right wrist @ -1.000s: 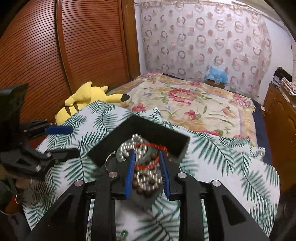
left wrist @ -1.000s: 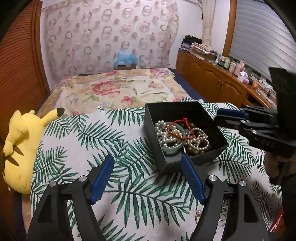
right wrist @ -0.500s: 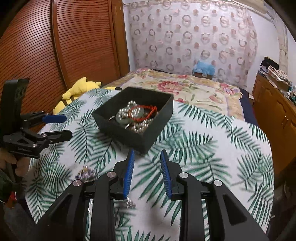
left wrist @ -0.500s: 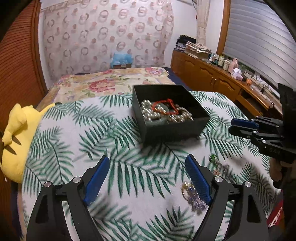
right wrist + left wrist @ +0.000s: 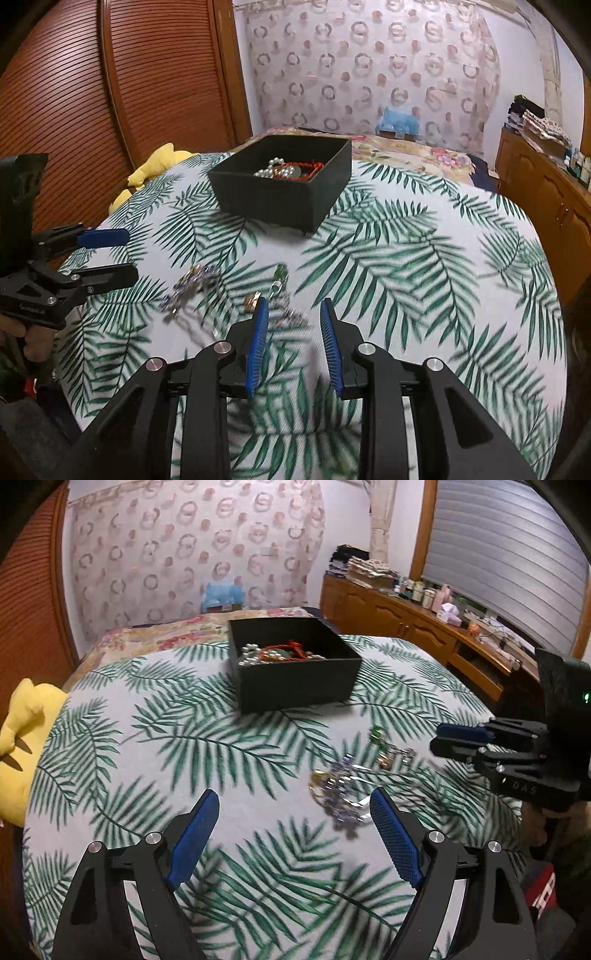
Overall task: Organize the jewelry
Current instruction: 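Move the left tool to the pile and grasp the blue crystal flower hair comb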
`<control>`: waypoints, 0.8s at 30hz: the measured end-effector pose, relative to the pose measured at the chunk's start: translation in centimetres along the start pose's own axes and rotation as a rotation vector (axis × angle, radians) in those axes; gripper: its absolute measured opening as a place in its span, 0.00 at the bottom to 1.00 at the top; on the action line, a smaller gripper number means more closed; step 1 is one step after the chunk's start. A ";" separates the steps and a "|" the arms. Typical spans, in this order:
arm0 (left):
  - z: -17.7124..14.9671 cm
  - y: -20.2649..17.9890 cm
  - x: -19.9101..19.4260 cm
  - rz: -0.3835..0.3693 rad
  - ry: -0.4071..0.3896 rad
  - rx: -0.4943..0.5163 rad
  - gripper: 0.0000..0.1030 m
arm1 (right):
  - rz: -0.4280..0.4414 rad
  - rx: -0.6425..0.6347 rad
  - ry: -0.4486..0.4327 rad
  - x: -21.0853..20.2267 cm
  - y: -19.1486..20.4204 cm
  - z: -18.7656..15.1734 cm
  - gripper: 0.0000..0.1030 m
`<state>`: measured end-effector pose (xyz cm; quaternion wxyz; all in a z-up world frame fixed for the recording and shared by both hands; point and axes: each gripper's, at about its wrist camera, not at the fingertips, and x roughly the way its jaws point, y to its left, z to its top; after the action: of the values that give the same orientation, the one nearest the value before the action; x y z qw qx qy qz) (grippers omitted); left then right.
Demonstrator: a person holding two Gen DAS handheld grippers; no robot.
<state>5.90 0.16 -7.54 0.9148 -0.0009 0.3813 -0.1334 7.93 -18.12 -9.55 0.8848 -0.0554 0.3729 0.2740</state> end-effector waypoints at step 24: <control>0.4 -0.9 3.3 -0.032 0.075 0.006 0.40 | 0.032 -0.035 0.015 -1.1 2.5 -2.7 0.30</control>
<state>8.17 -1.60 -9.50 0.8977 0.0009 0.4147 -0.1490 4.33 -17.33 -10.44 0.8762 -0.0669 0.3757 0.2943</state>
